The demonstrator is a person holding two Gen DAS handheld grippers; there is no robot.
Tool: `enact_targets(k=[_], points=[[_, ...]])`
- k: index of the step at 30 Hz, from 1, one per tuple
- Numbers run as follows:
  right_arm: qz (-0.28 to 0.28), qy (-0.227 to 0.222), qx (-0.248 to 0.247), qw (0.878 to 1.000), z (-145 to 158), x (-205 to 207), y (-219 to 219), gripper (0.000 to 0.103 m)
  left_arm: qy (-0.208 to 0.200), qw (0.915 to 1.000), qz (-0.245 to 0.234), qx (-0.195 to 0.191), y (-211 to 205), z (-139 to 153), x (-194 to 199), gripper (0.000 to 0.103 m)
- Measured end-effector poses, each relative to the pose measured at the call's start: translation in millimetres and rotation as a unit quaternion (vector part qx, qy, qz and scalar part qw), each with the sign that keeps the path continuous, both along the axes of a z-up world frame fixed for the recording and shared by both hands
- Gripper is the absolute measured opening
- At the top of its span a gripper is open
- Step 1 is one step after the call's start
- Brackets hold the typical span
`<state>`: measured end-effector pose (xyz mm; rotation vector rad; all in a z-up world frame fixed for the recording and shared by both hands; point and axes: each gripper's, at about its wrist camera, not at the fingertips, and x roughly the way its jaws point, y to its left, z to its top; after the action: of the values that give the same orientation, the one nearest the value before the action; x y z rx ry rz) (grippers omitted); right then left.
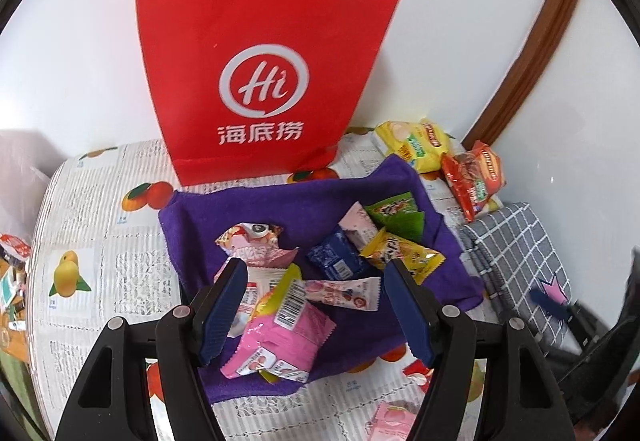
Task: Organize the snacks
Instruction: 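Move the right tool to the red packet on the sheet and grasp it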
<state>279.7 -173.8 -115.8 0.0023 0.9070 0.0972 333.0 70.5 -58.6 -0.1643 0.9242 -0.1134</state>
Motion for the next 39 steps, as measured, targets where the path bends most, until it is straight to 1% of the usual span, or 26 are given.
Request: enact_targets(k=[3,7,10,13,19,24,27,30,33,36,39], points=[[0.008,0.008,0.006,1.000,-13.9,-16.7,-2.5,0.062,-0.003,1.0000,-0.005,0.000,-3.9,2.8,-2.6,0.069],[0.037,0.036,0.015,0.999,-46.6,-34.9,10.4,0.062,-0.007,1.0000,-0.006,0.002,-6.3,5.2,-4.9,0.069],[0.062,0.050,-0.001,0.997,-69.6,-40.2,25.8,0.062,-0.009,0.9999,-0.005,0.002,-6.1,6.3,-6.2,0.069],[0.065,0.064,-0.008,0.996,-87.4,-38.9,34.0,0.062,-0.009,0.9999,-0.004,0.001,-5.7,6.0,-6.0,0.069],[0.049,0.078,-0.027,0.995,-107.6,-29.2,36.4,0.062,-0.006,0.9999,-0.007,0.008,-9.5,3.4,-4.8,0.069],[0.057,0.038,-0.041,0.997,-111.4,-40.4,38.6,0.060,-0.001,0.9999,-0.006,0.011,-12.2,0.0,-3.5,0.069],[0.059,0.030,-0.034,0.997,-110.9,-43.8,37.0,0.060,-0.002,0.9999,-0.009,0.008,-13.5,1.2,-5.2,0.069],[0.064,0.020,-0.039,0.997,-111.3,-45.9,37.9,0.060,-0.008,0.9998,-0.018,0.006,-16.5,4.8,-9.2,0.069],[0.062,0.009,-0.033,0.998,-112.5,-46.8,35.2,0.062,-0.013,0.9996,-0.024,0.004,-17.4,8.7,-11.9,0.069],[0.060,-0.008,-0.039,0.997,-113.5,-47.7,36.5,0.063,-0.016,0.9996,-0.025,-0.001,-17.1,12.2,-13.4,0.069],[0.058,-0.006,-0.032,0.998,-113.1,-47.8,35.7,0.064,-0.018,0.9995,-0.027,-0.003,-17.3,14.0,-14.9,0.069]])
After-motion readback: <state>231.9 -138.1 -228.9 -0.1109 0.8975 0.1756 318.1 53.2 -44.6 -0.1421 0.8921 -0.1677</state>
